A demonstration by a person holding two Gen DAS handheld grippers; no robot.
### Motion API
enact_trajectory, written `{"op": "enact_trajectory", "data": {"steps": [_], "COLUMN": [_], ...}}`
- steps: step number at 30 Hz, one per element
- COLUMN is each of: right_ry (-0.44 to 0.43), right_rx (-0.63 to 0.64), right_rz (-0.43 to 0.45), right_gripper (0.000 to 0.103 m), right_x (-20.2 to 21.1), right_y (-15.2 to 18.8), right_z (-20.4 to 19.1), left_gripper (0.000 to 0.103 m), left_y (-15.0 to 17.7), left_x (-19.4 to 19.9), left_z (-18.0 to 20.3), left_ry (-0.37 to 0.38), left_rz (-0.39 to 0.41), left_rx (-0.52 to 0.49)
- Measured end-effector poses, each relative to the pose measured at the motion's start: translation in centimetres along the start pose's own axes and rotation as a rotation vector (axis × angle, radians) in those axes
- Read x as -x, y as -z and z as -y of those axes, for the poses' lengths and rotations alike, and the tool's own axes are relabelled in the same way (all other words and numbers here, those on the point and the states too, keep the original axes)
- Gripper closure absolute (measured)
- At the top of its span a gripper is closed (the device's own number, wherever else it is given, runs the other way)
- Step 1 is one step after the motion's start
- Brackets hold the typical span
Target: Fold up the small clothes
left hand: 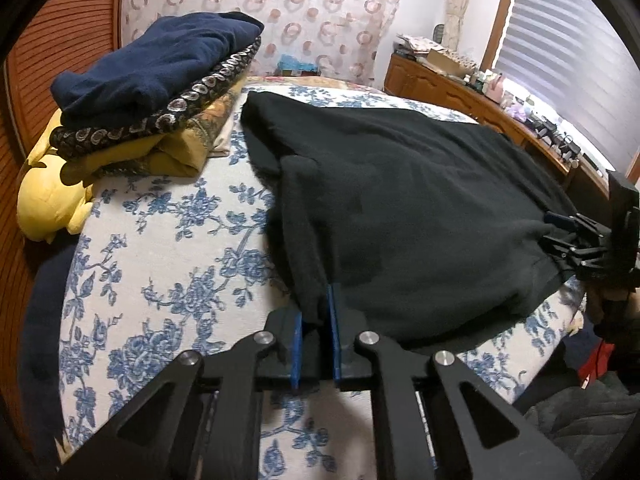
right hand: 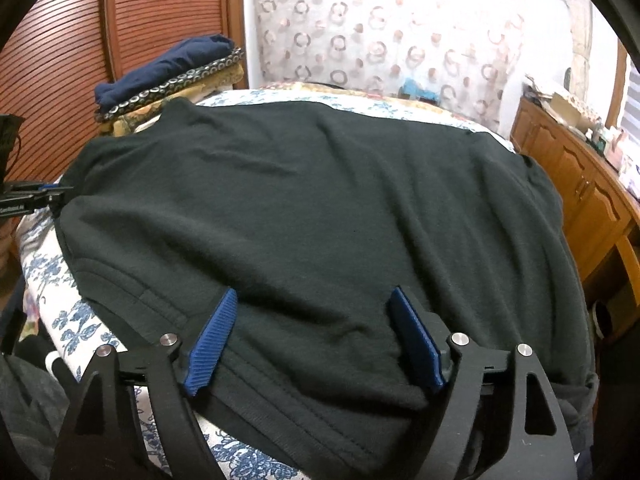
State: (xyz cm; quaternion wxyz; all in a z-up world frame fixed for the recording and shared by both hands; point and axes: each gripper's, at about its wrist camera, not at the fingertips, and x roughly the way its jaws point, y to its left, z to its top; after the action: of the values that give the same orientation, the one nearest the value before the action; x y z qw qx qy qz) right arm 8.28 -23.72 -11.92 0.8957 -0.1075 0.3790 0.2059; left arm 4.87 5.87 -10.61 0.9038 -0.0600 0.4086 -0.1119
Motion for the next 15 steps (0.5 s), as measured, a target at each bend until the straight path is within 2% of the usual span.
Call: {"op": "enact_trajectory", "data": {"steps": [4,7,11,15], "right_ry": [-0.001,0.000,-0.019,-0.015], "right_rx": [0.000,0.012,-0.030,-0.092], "right_rz": [-0.004,-0.016,-0.003,0.031], "right_gripper": [0.022,0.025,0.036,0.037], "right_x": [0.0,0.2,1.3,3.5], "right_y": [-0.1,-0.1,0.2,0.8], "right_z": [-0.1,-0.1,1.1,3.6], "left_gripper": [0.098,0.098,0.098,0.098], "left_y": [-1.3,-3.5,-7.5,-10.9], "left_x": [1.5,3.1,3.9,3.0], "left_z": [1.1,3.1,7.3,11.4], "left_ry": [0.068,0.109,0.181,0.231], "left_rz": [0.059,0.110,0.148,0.157], "left_rx": [0.018,-0.017,-0.104,-0.191]}}
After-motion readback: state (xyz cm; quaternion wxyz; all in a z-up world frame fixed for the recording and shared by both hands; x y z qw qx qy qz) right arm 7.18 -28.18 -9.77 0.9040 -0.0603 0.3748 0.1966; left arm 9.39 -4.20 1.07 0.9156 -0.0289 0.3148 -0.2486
